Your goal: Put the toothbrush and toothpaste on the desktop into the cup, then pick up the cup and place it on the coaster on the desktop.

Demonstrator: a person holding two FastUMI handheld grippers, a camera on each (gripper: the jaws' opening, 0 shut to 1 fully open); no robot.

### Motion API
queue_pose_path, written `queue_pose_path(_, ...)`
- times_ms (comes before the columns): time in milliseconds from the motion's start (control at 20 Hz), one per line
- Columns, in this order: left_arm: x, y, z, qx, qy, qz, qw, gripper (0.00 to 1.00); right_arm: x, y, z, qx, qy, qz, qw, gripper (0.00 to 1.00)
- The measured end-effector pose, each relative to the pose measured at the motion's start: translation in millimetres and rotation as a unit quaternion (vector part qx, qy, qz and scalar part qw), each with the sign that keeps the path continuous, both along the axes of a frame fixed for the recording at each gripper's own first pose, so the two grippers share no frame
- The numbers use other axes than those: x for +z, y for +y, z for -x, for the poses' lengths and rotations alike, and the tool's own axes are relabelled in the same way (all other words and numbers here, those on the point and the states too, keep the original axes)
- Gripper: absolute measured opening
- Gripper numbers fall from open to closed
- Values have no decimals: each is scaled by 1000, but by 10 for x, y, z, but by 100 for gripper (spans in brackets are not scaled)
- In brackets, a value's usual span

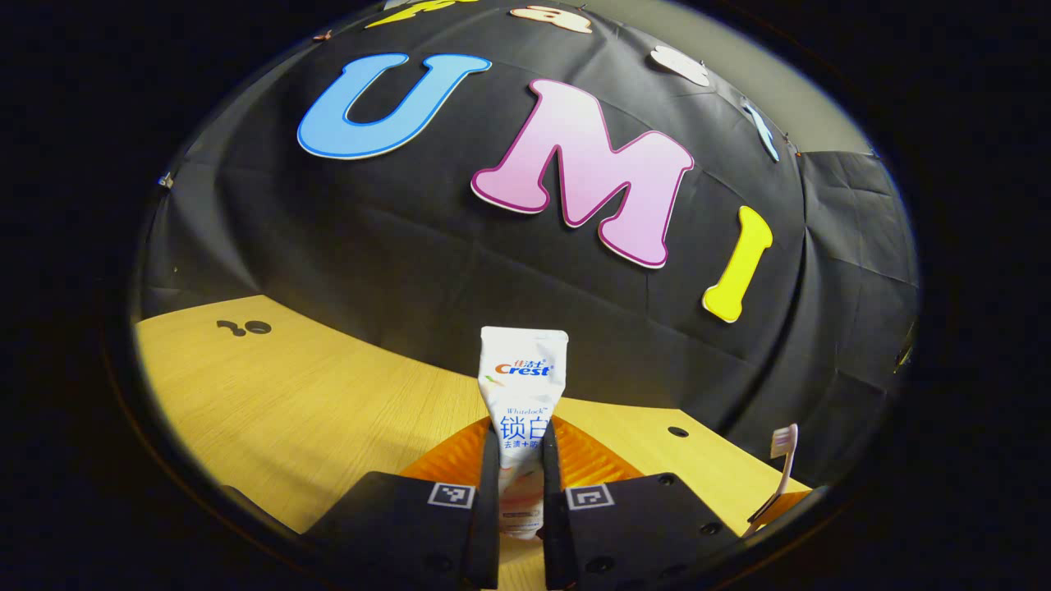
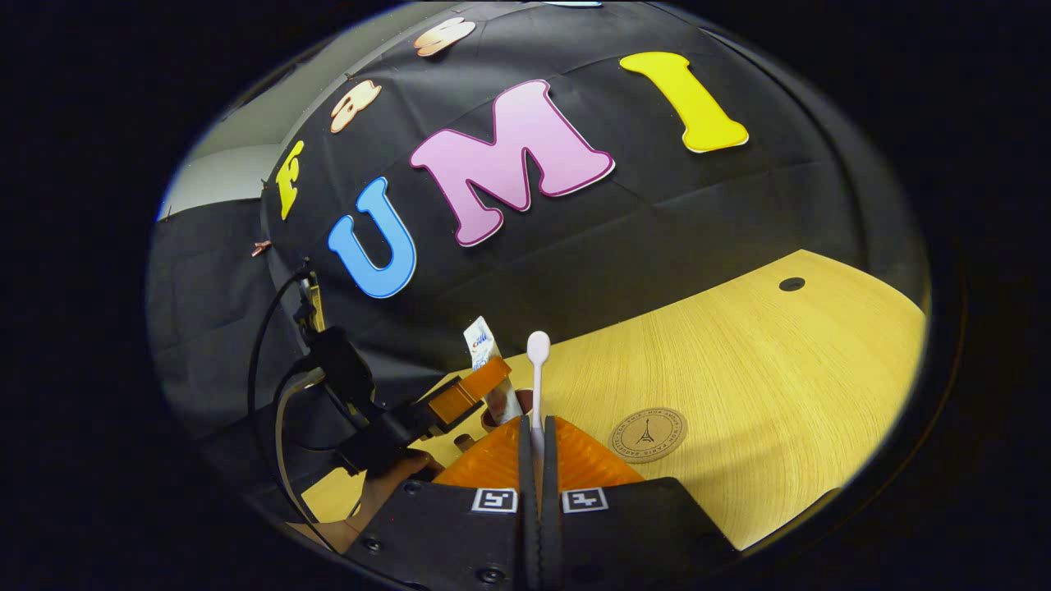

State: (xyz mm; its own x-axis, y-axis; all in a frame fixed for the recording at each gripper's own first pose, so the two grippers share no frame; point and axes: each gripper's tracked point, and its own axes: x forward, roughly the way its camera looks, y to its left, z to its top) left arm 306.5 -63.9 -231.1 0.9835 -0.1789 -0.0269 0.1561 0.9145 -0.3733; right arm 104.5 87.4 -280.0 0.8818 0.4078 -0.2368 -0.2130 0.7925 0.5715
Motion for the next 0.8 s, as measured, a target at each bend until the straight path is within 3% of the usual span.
queue_pose_path(300,-112,13,128,-11,16,11,1000,35,68,-33,-30,-12,-7,-8,1000,5)
queue_pose_path(400,-92,-2,180,-15,18,17,1000,43,120,-22,-50,-17,-11,-15,1000,5)
queue_pose_path(450,-73,17,218,-13,16,14,1000,61,154,-12,-69,-20,-13,-20,1000,5)
queue_pose_path(500,-45,42,255,-12,13,7,1000,54,190,5,-86,-24,-17,-25,999,5)
queue_pose_path(650,-65,112,430,-9,22,-14,1000,64,297,98,-147,-30,-28,-37,998,5)
queue_pose_path(800,-37,187,753,-10,25,-21,999,67,385,239,-283,-32,-39,-56,997,5)
